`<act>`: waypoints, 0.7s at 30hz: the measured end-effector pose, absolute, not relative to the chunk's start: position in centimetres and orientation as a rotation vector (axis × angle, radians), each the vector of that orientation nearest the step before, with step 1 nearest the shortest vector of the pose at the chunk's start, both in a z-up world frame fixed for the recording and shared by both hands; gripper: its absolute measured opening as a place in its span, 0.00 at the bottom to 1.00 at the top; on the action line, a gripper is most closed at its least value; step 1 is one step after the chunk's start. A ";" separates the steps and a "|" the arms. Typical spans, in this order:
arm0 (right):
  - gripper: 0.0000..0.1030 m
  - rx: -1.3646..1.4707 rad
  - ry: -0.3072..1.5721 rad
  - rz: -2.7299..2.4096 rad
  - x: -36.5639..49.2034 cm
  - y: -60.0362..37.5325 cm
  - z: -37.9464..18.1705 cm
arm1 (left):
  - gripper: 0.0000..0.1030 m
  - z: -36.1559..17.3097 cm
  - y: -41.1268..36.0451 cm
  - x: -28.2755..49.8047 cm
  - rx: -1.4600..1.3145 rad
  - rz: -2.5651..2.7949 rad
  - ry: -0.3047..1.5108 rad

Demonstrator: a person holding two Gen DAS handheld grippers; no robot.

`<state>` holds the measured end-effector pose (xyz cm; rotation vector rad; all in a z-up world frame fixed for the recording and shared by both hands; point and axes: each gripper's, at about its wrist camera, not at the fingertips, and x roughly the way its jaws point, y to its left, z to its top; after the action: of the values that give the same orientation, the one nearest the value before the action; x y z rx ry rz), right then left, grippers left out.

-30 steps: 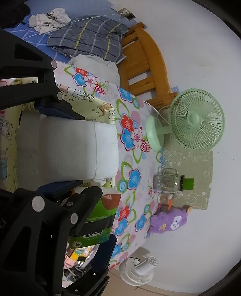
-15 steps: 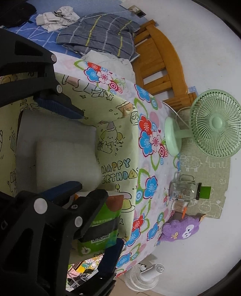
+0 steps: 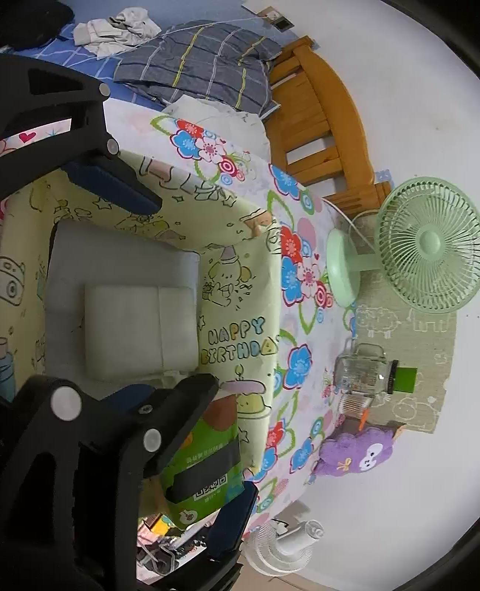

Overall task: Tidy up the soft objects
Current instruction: 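Lower the white pad into the box with the left tool while the right tool drops the green pack in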

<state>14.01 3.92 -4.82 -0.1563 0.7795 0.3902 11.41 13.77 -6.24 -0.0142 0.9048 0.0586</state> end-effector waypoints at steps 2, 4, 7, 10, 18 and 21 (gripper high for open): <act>0.89 -0.149 0.769 0.395 13.8 3.8 -4.4 | 0.94 -5.7 13.7 11.1 -0.016 0.054 0.889; 0.91 -0.140 0.759 0.402 13.5 3.6 -4.0 | 0.96 -5.2 13.6 10.7 -0.012 0.057 0.872; 0.92 -0.131 0.741 0.414 13.0 3.4 -3.4 | 0.97 -4.6 13.5 10.2 -0.009 0.062 0.852; 0.92 -0.126 0.721 0.415 12.4 3.2 -2.7 | 0.98 -4.1 13.4 9.8 -0.006 0.067 0.837; 0.92 -0.112 0.682 0.407 10.8 2.0 -1.0 | 0.98 -2.5 12.5 8.3 -0.003 0.077 0.782; 0.92 -0.112 0.660 0.400 10.1 1.3 -0.3 | 0.98 -1.9 12.0 7.7 -0.001 0.079 0.759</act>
<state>10.07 1.34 -0.33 -0.1115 0.6603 0.4005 7.73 12.01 -1.85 -0.0013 0.7587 0.0791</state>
